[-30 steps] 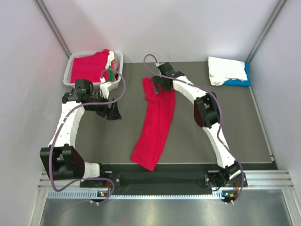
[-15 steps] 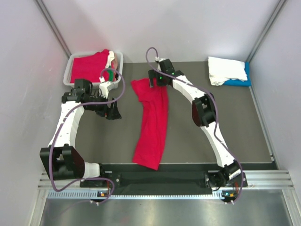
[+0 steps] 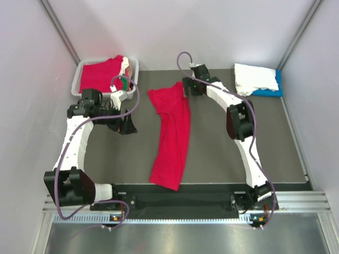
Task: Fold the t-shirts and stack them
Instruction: Fold the tshirt
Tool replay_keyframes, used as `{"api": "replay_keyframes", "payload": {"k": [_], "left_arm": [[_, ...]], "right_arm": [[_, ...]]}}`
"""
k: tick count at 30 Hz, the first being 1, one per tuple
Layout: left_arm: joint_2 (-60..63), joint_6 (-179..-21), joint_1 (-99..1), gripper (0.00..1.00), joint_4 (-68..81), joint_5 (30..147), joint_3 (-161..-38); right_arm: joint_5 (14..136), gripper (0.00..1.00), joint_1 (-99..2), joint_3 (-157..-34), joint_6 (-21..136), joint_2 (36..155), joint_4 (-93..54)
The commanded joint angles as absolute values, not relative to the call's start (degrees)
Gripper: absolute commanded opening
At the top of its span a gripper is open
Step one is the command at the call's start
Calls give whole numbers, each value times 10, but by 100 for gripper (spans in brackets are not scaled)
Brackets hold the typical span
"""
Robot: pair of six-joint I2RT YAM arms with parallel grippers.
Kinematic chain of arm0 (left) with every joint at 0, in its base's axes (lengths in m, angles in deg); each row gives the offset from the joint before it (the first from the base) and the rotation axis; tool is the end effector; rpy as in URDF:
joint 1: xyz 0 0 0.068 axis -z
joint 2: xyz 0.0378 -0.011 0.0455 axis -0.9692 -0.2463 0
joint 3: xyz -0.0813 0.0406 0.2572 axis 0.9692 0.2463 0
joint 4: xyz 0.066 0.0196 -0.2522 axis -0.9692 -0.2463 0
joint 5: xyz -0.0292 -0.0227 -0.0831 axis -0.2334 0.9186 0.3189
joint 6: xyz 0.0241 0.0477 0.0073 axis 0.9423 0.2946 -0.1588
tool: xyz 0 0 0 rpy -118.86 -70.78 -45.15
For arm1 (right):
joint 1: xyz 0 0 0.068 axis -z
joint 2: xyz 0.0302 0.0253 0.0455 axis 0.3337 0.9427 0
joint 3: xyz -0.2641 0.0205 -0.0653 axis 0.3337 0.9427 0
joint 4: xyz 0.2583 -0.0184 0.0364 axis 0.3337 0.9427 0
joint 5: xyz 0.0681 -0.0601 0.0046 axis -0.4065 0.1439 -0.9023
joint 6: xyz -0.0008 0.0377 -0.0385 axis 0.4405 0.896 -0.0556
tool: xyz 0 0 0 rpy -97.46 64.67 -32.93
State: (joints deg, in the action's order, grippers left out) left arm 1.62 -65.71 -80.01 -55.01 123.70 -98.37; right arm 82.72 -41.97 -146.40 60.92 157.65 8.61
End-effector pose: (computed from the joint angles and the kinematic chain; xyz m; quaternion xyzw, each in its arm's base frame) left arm 0.2478 -0.0060 0.3204 0.2260 0.8802 -0.3009 0.2894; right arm 0.5181 0.2143 0.1801 -0.0967 0.9201 0.1065 0.3642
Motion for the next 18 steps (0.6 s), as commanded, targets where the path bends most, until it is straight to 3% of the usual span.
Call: {"api": "replay_keyframes", "payload": {"k": [1,8,18], "left_arm": [[43,-672,-804,91,-547,1280,-1003],[67,-670,-803,91,-542,1280,-987],[101,-676,-803,92,-529,1278,-962]], "right_arm": [[946,100,-523,-1281,550,1362,64],[1075,100,-635,-943,619,1058,26],[1041,99,-794,-709,773,916,113]]}}
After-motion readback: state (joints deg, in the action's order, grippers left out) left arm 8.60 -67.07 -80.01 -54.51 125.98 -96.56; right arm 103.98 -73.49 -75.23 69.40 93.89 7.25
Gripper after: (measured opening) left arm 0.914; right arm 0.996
